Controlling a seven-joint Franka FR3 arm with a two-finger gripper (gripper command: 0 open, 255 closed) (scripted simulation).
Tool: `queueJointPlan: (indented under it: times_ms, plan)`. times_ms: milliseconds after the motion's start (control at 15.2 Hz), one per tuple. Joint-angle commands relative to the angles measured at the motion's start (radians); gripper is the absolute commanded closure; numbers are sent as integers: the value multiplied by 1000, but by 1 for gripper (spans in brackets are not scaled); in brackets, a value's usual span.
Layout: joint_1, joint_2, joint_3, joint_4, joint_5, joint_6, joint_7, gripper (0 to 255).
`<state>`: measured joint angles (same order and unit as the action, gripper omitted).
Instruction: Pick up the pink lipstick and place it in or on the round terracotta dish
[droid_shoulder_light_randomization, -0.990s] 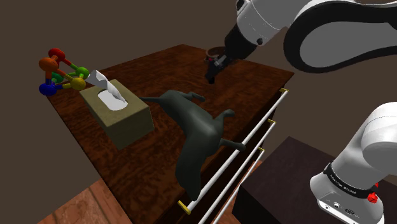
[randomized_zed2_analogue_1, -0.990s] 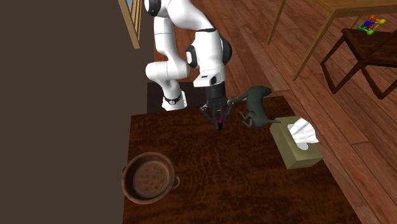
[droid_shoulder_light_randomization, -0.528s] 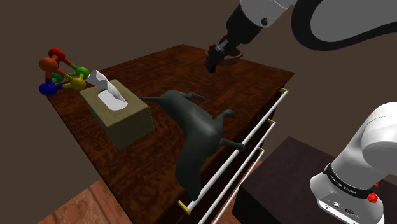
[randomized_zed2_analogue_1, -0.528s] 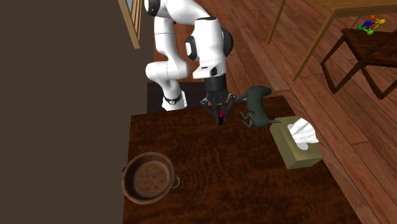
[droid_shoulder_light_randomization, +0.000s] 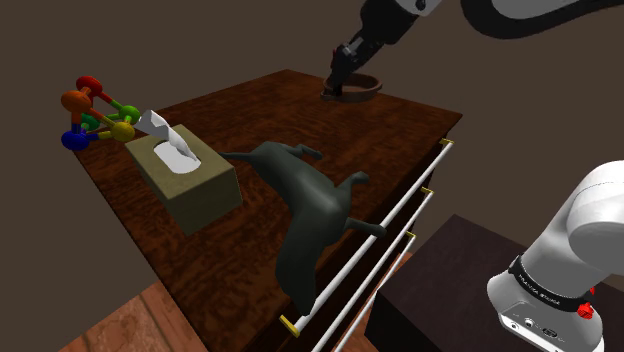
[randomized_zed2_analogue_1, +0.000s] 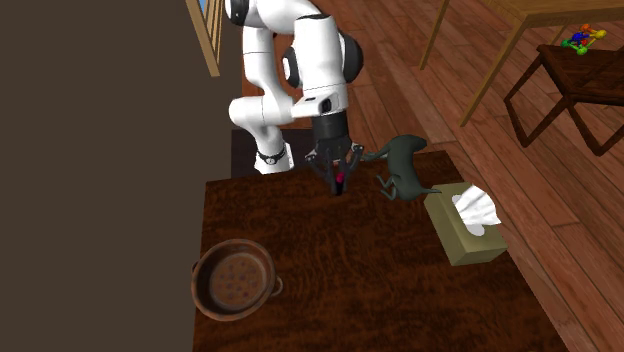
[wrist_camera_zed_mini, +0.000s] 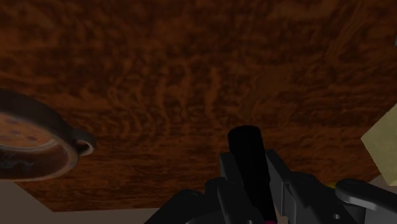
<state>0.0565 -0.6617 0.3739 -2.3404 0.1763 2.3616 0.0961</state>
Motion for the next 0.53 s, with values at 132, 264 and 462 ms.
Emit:
queueJointPlan:
  times_ms: [132,264,462]
  plan:
    - [-14,52,-83,14,-2,27,-98,255]
    - [-20,82,-124,26,-1,39,-148,255]
    - [-29,132,-185,52,4,54,-222,255]
